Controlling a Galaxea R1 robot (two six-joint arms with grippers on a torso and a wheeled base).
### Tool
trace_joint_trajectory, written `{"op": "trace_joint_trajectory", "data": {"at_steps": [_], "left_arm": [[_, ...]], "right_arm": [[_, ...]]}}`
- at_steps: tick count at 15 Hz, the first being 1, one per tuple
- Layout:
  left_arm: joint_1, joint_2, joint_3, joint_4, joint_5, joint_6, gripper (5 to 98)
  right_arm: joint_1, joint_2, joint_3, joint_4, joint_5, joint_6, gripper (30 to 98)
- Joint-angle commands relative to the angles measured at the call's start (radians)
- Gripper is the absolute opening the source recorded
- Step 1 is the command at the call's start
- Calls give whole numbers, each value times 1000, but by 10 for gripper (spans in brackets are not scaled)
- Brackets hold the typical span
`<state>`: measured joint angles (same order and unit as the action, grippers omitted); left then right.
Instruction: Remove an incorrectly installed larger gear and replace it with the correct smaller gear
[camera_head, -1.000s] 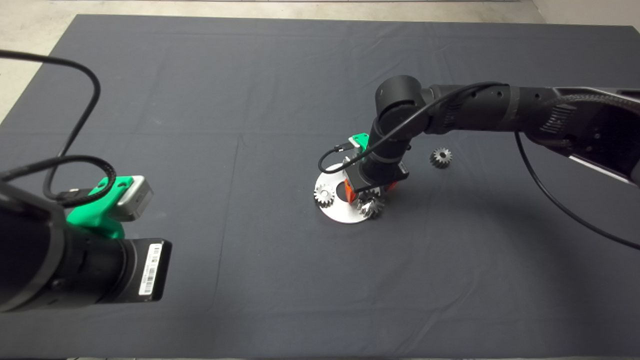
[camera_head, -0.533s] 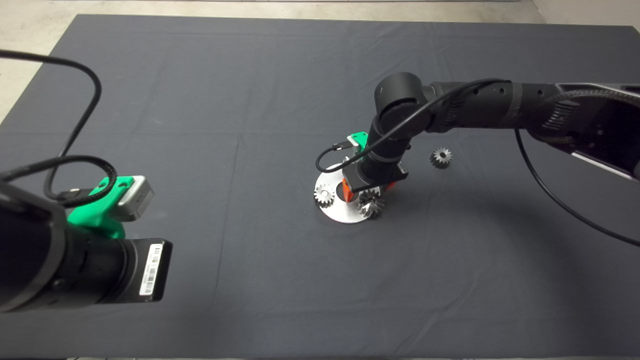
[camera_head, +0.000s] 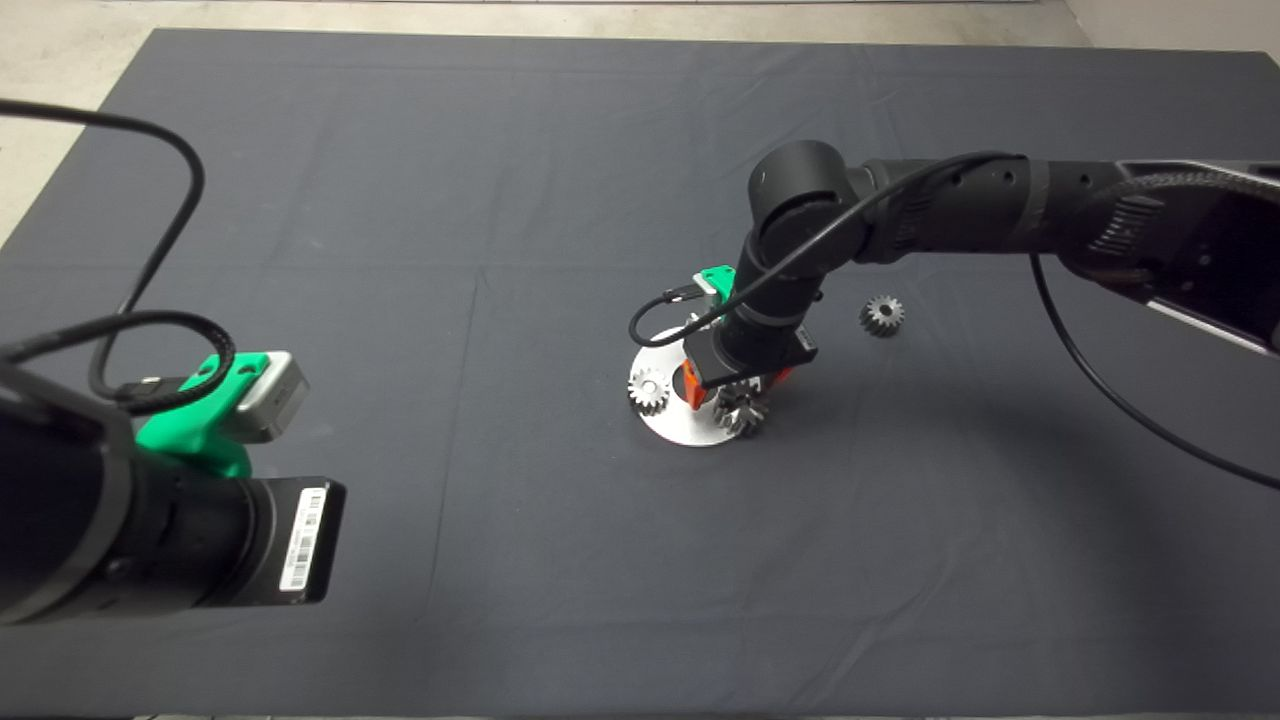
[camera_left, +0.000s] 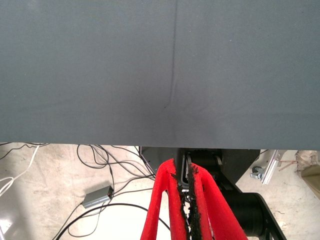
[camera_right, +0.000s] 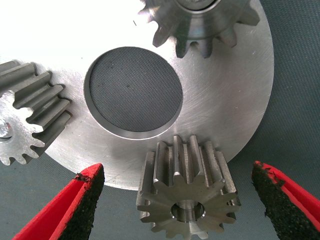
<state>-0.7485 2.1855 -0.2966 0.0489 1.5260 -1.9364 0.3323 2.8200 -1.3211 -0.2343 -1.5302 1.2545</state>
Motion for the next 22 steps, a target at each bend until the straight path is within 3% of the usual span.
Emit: {"op": "trace_joint_trajectory", "data": {"at_steps": [1,10,11,15,16,22], "left_arm": [[-19,0,16,-15,69,-3,53],[-19,0,16,-15,71,-1,53],[-17,0,16,-15,71,-1,53],[-19,0,16,-14,71,-1,53],[-19,0,16,-14,71,-1,53],[-18,1,16,-14,69,-1,53]], "right_arm": [[16,-1,4,32,-87,8,780],[-9,5,21,32,-88,22,744],[-10,2,21,32,-88,22,705],[-10,3,13,30,-89,22,657],[-10,2,11,30,-88,22,615],[-4,0,11,30,-88,22,527]]}}
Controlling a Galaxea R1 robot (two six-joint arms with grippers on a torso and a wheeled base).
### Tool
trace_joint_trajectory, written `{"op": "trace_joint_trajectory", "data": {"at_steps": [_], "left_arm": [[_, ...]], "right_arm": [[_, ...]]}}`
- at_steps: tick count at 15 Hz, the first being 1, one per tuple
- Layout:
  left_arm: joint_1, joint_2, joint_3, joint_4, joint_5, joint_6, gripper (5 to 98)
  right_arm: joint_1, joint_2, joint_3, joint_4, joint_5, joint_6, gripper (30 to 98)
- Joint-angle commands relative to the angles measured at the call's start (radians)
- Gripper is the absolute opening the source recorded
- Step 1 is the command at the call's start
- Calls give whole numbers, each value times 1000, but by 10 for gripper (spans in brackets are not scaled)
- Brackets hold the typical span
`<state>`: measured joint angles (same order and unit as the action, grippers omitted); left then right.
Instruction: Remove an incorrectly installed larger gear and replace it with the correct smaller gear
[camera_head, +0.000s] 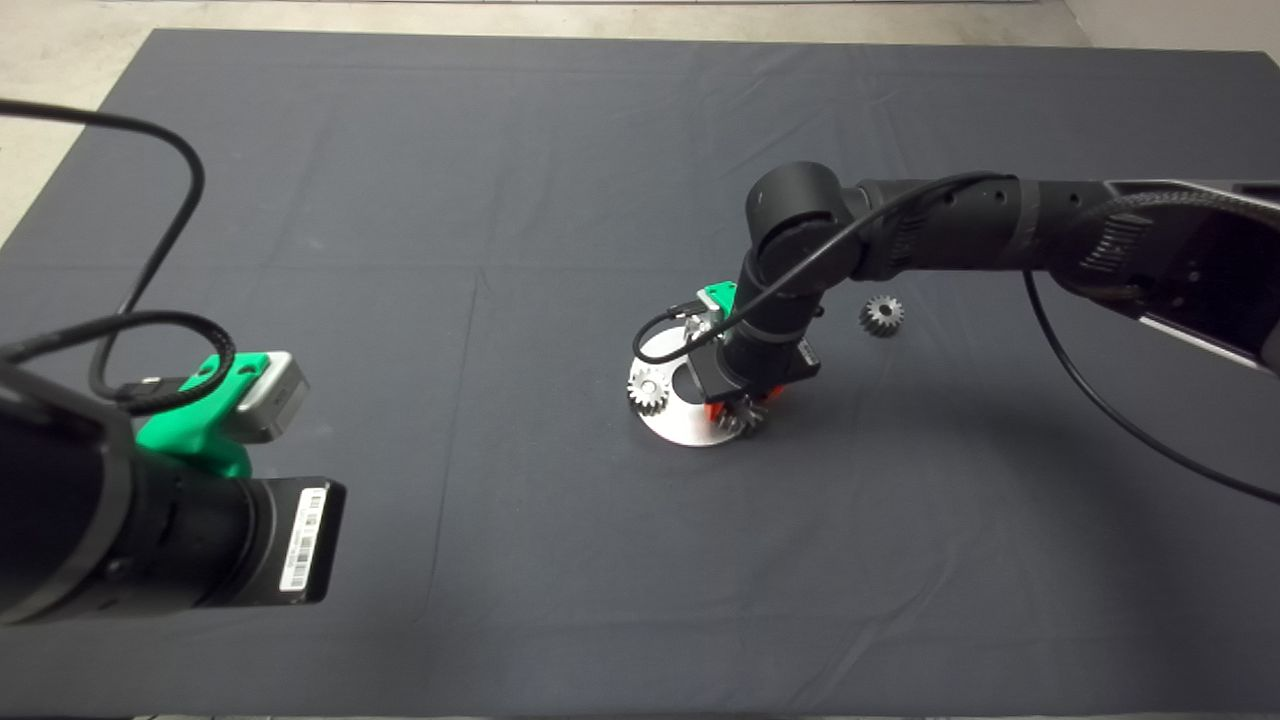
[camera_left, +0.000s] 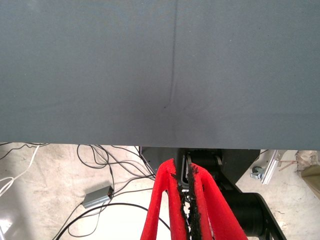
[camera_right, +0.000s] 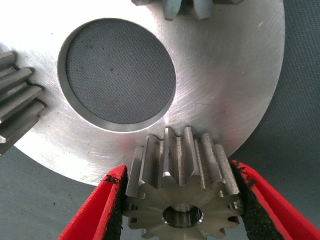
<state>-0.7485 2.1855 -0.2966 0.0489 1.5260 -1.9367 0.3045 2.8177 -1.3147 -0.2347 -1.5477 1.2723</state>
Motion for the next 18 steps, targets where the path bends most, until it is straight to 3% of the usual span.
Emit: {"op": "trace_joint_trajectory", "data": {"at_steps": [1,4,13,18], "left_arm": [[-17,1,16,-14,71,-1,53],[-17,1,16,-14,70,-1,53],[-17,26,4,-9,68,-4,53],[-17,56,8,-9,68,-30,53]], "right_arm": [[24,3,5,31,-71,4,527],[30,-2,30,34,-72,9,517],[231,-10,100,128,-75,62,484],[229,-211,154,121,-80,42,482]]}}
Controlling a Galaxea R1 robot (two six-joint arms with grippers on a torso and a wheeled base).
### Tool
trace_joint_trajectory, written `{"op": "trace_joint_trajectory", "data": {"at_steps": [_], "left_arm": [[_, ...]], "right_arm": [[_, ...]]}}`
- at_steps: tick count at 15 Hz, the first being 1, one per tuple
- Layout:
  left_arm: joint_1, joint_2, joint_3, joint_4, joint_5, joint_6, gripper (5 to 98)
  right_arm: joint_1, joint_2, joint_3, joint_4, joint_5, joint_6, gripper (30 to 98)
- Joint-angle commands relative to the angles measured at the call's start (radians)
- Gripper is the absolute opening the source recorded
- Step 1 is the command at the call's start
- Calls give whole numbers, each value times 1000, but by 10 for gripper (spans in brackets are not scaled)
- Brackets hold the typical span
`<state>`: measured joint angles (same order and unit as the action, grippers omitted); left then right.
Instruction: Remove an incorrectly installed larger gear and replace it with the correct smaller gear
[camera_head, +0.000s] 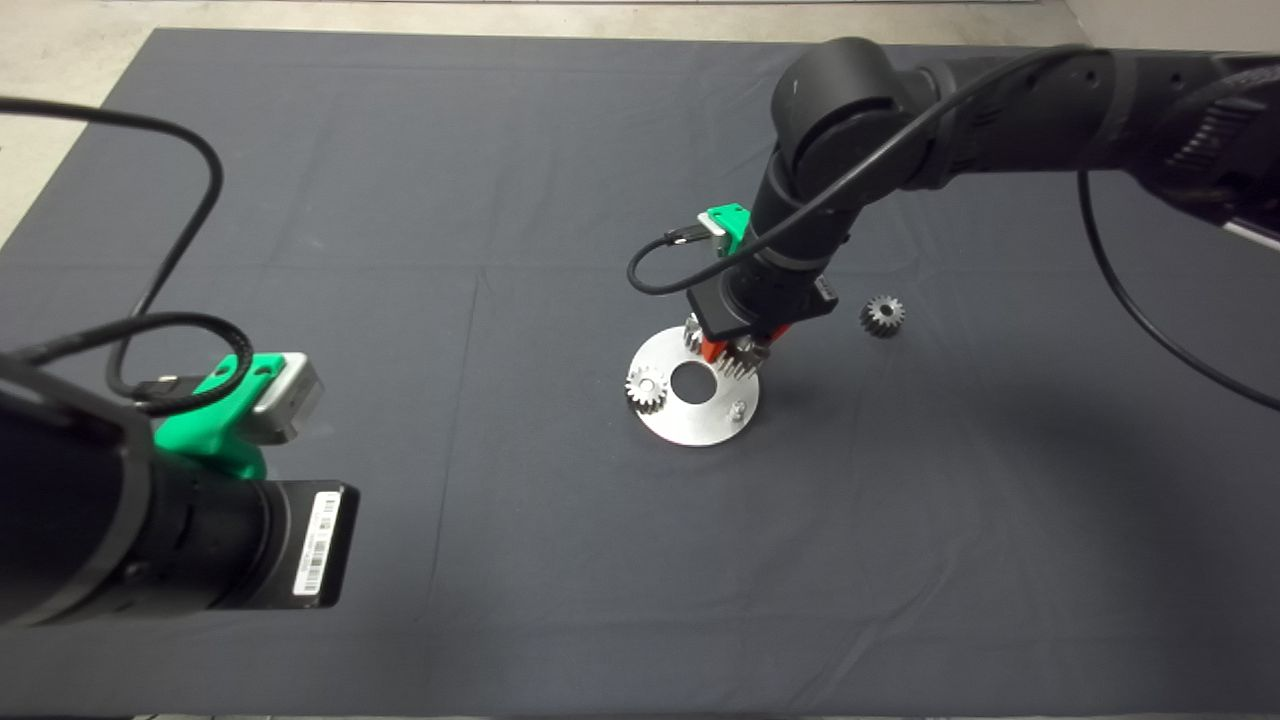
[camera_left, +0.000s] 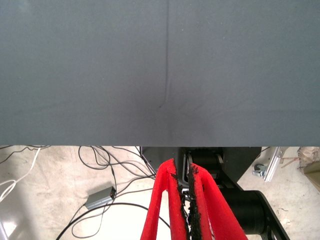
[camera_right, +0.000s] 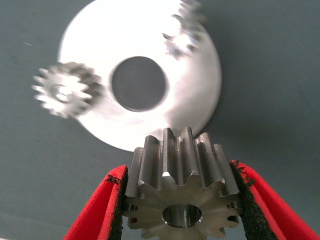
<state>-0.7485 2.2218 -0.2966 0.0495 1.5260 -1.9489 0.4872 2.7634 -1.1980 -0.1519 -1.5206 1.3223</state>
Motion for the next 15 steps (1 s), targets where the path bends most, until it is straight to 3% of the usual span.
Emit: {"op": "trace_joint_trajectory", "data": {"at_steps": [1,6,8,11,15], "left_arm": [[-17,22,8,-10,68,-21,53],[-17,23,10,-10,68,-22,52],[-17,28,4,-10,68,-20,53],[-17,29,12,-10,69,-19,53],[-17,32,8,-10,68,-19,52]], "right_arm": [[33,-207,46,37,-108,-29,482],[4,-489,121,-5,-108,-128,482],[-12,-566,157,-6,-108,-140,481],[-19,-647,223,-6,-110,-149,481],[-30,-687,261,-6,-110,-149,484]]}}
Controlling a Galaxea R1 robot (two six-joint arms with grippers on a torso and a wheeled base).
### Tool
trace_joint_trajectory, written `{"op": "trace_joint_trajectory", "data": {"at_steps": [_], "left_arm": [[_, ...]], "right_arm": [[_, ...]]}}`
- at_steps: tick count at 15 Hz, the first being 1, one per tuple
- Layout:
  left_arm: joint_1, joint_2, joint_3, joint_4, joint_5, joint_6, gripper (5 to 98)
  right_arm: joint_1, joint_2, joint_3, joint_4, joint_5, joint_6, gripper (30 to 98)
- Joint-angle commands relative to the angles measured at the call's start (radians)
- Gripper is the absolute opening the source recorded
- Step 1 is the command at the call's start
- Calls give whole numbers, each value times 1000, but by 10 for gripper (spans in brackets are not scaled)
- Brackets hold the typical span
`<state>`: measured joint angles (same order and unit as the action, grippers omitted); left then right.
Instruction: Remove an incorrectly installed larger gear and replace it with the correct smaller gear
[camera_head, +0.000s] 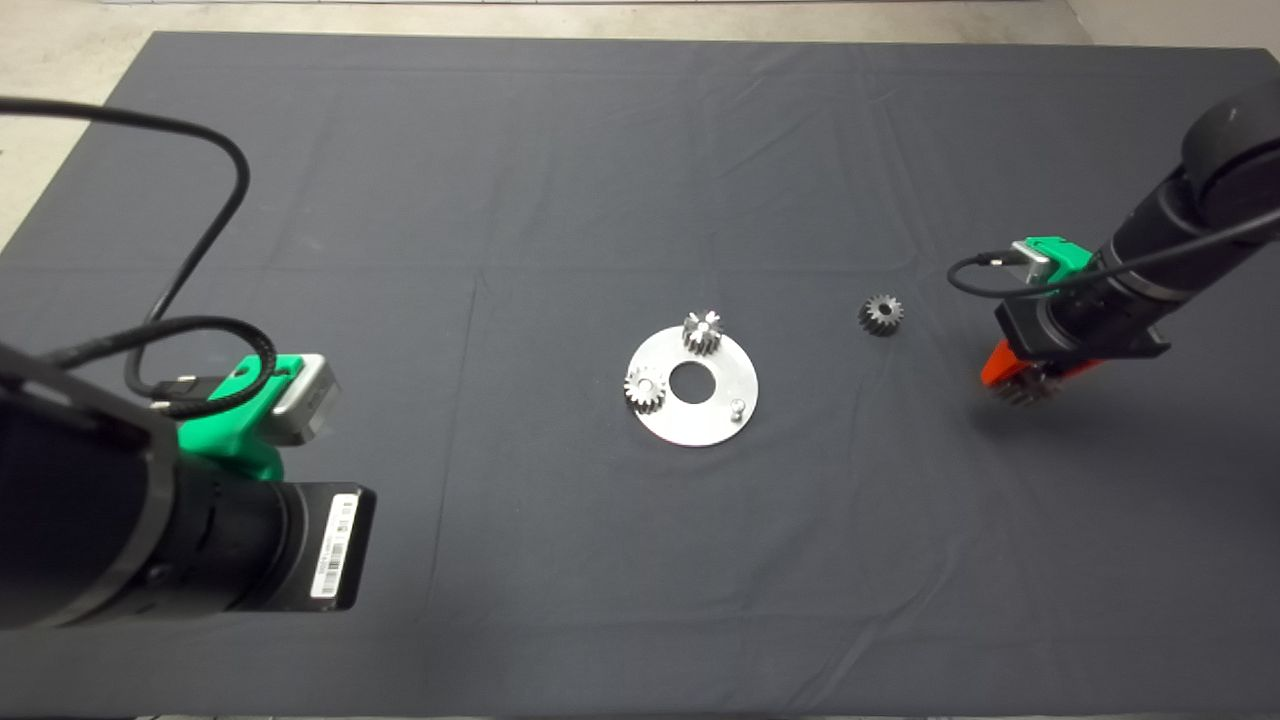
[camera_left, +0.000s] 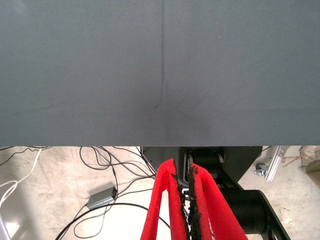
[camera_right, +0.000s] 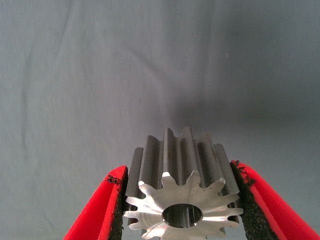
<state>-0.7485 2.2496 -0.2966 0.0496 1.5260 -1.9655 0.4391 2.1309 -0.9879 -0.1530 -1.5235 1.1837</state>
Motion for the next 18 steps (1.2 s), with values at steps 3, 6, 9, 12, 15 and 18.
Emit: {"op": "trace_joint_trajectory", "data": {"at_steps": [3,6,9,12,15,18], "left_arm": [[-17,5,12,-10,68,-4,53],[-17,5,13,-10,68,-6,53],[-17,5,13,-10,68,-6,53],[-17,5,13,-10,68,-6,53],[-17,5,15,-10,68,-6,52],[-17,3,15,-10,68,-6,53]], "right_arm": [[15,-41,51,-3,-106,-7,486],[-26,-15,54,-4,-106,4,489],[-76,-25,53,-13,-107,4,495],[-123,-55,39,-27,-107,4,495],[-157,-64,40,-76,-106,4,495],[-171,-62,42,-91,-106,4,511]]}}
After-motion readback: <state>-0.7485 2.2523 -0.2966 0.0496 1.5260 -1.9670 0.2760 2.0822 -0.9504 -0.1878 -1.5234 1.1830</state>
